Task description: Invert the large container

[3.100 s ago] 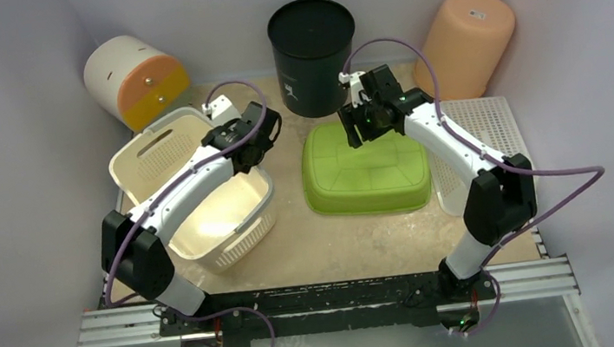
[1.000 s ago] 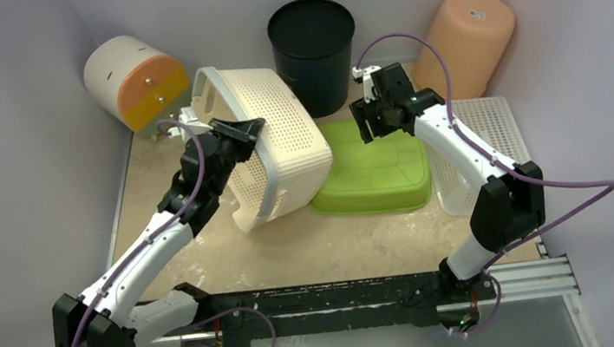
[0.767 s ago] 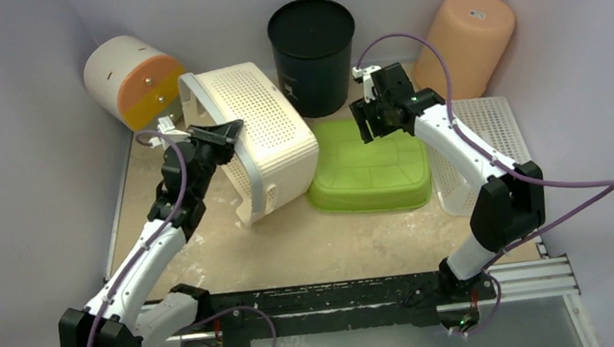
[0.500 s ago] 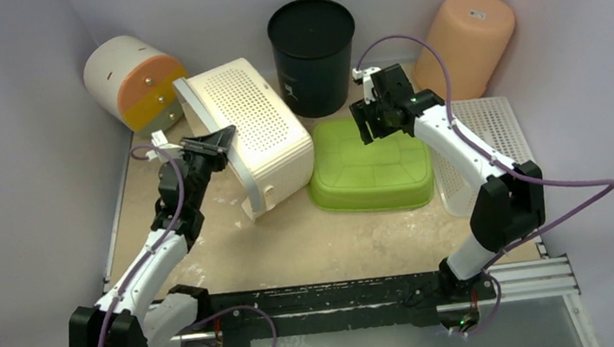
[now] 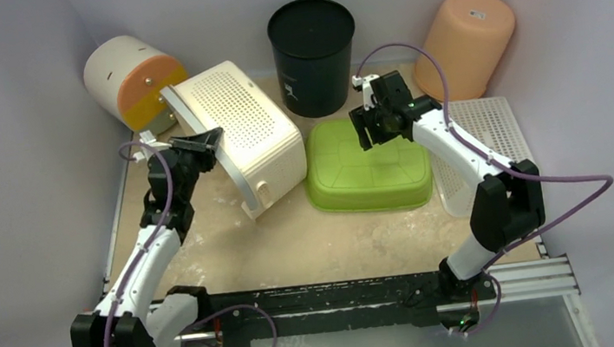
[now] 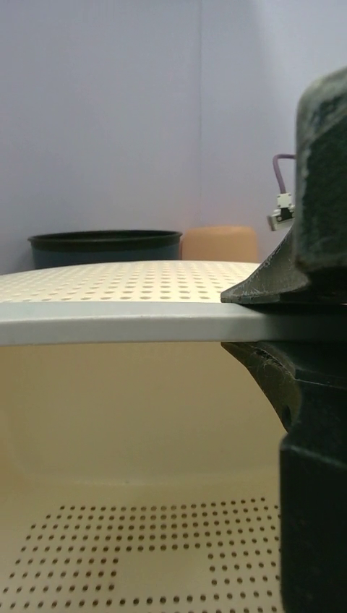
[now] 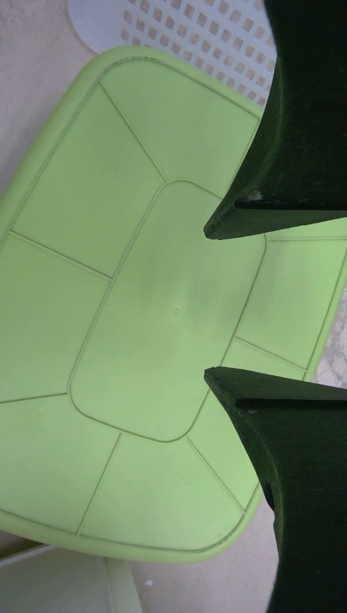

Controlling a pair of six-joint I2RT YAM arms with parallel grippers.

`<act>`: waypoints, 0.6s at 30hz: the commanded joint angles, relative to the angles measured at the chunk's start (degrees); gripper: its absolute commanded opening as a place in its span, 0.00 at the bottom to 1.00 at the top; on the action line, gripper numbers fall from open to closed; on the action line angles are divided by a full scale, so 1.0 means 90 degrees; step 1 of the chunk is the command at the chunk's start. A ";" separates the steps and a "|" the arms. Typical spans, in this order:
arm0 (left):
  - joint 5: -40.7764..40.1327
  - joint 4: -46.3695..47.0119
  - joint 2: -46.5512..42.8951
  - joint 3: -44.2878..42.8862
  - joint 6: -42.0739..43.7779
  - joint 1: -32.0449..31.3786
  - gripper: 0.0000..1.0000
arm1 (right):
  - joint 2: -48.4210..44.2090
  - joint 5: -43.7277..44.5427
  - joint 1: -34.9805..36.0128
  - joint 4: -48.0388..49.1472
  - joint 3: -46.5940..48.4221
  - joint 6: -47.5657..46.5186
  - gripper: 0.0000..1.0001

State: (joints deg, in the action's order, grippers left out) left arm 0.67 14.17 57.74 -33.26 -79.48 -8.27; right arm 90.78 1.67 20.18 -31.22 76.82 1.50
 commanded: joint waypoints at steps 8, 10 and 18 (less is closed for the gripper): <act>-0.1469 -0.5713 0.1595 -0.0166 0.1988 0.0828 0.00 | -0.0072 -0.0234 -0.0031 0.0462 -0.0309 0.0171 0.68; -0.1698 -0.5996 0.1654 -0.0261 0.2106 0.0892 0.00 | -0.0086 -0.0256 -0.0035 0.0511 -0.0335 0.0189 0.68; -0.1683 -0.6263 0.1696 -0.0453 0.2463 0.0919 0.00 | -0.0111 -0.0397 -0.0045 0.0817 -0.0559 0.0278 0.68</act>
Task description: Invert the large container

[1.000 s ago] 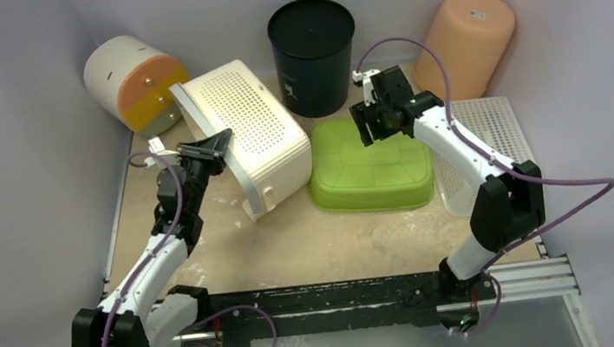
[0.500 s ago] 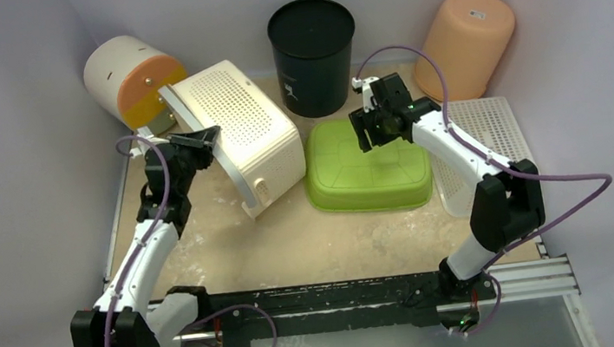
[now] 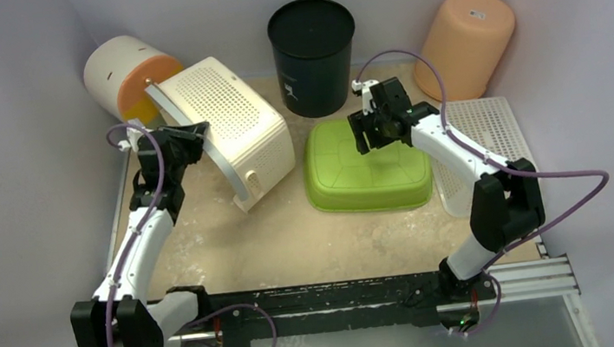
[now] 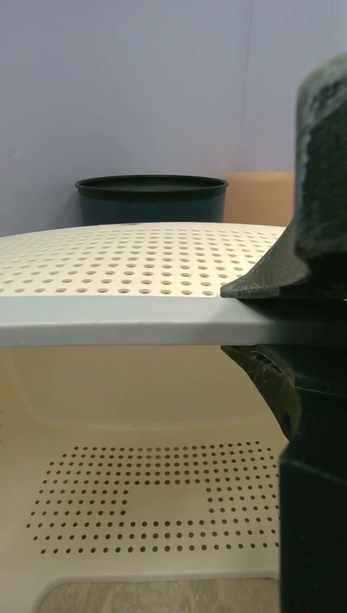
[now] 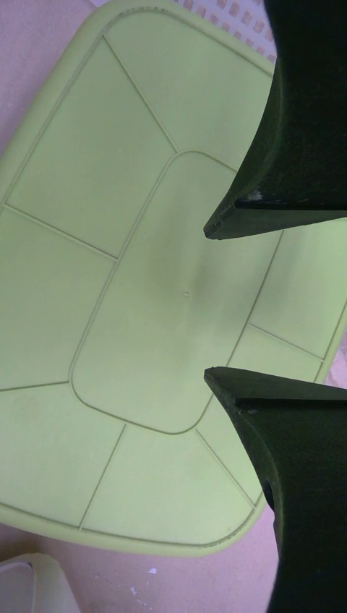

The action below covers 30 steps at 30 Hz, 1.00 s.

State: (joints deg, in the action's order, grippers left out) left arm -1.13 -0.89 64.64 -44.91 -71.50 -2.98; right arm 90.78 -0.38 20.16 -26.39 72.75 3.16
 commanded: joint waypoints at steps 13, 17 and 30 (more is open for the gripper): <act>0.1518 -0.0357 0.0338 0.1114 0.0260 0.0243 0.00 | -0.0092 -0.0192 -0.0149 0.0395 -0.0203 0.0035 0.68; 0.2317 0.1673 0.0711 0.0883 -0.0591 0.0063 0.00 | -0.0046 -0.0223 -0.0165 0.0377 -0.0143 0.0036 0.68; 0.2471 1.0251 0.3269 -0.0161 -0.4407 -0.1243 0.00 | 0.0069 -0.0257 -0.0190 0.0244 0.0061 0.0054 0.68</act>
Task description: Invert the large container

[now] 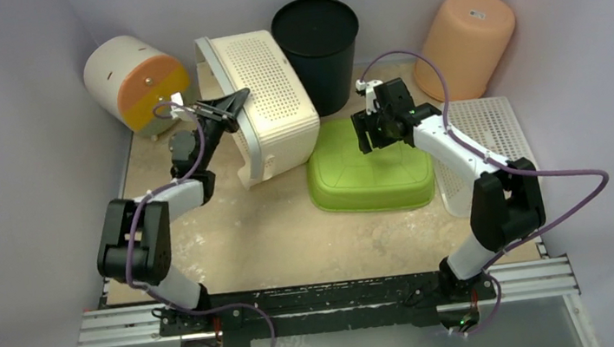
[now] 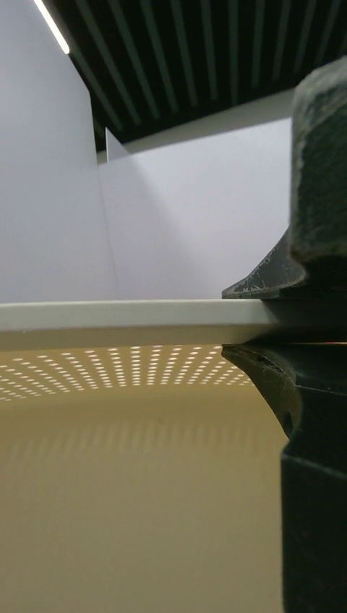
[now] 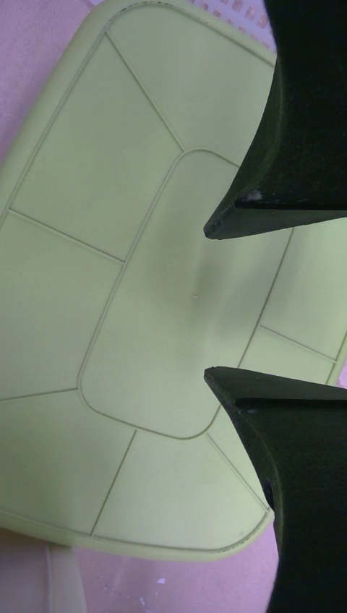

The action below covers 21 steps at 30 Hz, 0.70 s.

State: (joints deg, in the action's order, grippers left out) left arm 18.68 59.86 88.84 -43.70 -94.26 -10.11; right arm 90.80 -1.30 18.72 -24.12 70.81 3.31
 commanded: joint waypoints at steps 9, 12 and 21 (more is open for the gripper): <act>0.0349 0.2559 0.0477 0.1750 -0.1132 0.0031 0.00 | 0.0019 -0.0142 -0.0048 -0.0018 0.0242 0.0042 0.68; 0.0544 0.1950 0.0307 0.2379 -0.0815 0.0549 0.00 | 0.0044 -0.0178 -0.0058 -0.0004 0.0229 0.0040 0.68; 0.0897 -0.2135 -0.0435 0.2599 0.0977 0.1279 0.02 | 0.0174 -0.0178 -0.0068 0.0027 0.0219 0.0013 0.68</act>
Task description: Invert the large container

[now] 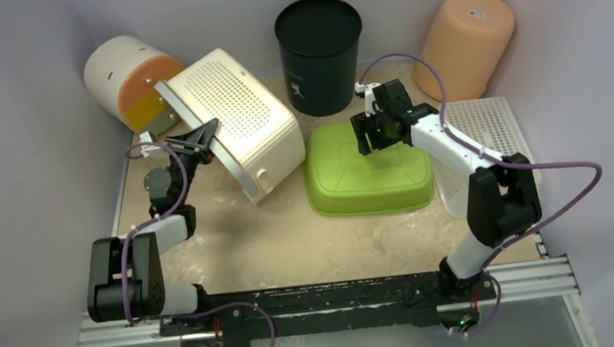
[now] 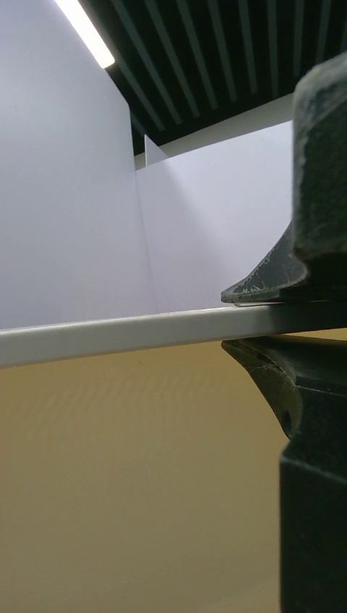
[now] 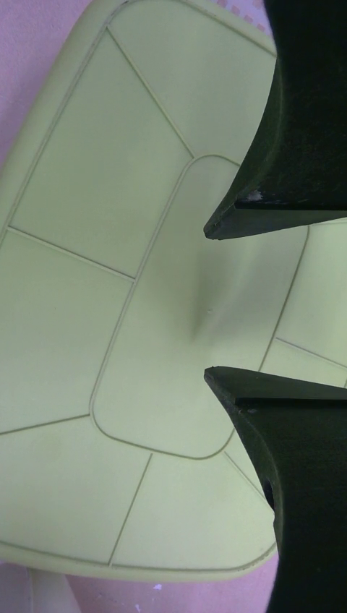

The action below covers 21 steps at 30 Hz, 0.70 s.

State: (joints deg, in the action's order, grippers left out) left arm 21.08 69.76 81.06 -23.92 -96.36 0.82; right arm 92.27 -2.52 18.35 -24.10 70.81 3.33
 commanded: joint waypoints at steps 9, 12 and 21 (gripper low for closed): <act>-0.0214 -0.7410 -0.0235 -0.0822 0.3187 0.0141 0.44 | -0.0013 -0.0056 -0.0035 -0.0018 0.0219 0.0017 0.68; -0.0770 -0.8689 -0.0218 -0.1061 0.3661 0.0268 0.34 | -0.0018 -0.0098 -0.0037 -0.0017 0.0219 0.0020 0.68; -0.2297 -1.1034 -0.0350 -0.1500 0.4252 0.0693 0.30 | -0.0102 -0.0107 -0.0036 0.0037 0.0118 0.0000 0.68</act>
State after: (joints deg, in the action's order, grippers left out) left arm 17.12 11.51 71.94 -43.53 -70.35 3.18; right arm 93.06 -2.57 18.31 -24.14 70.81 3.33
